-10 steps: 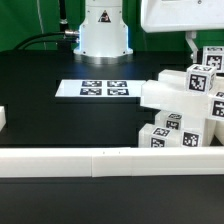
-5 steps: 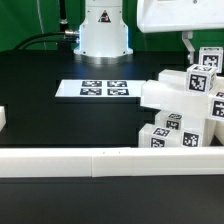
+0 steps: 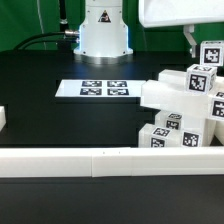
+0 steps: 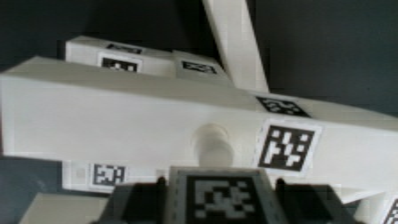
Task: Assemble chair
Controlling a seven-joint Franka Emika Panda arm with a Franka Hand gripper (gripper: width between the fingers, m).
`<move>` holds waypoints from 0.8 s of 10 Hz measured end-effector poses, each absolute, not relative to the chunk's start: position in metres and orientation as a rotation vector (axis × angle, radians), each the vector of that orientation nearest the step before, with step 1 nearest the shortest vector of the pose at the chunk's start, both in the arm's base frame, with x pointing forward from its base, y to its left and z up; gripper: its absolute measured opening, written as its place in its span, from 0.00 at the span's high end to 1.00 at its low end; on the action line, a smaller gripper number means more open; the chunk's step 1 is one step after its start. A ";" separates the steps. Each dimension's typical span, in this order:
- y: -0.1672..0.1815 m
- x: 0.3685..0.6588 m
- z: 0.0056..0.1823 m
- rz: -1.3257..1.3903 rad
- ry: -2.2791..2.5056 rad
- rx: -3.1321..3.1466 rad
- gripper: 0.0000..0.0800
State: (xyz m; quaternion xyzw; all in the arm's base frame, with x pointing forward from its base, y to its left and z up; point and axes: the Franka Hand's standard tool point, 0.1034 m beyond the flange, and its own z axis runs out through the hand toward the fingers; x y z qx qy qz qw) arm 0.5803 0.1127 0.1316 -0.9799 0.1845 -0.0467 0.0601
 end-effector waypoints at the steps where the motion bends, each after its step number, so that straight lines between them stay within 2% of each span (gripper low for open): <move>1: 0.114 0.580 0.130 -0.137 0.637 -2.937 0.64; 8: 0.123 0.569 0.124 -0.105 0.660 -2.941 0.64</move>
Offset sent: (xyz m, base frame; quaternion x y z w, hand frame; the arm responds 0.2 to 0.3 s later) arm 0.0000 0.0000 0.0000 0.0000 0.0000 0.0000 1.0000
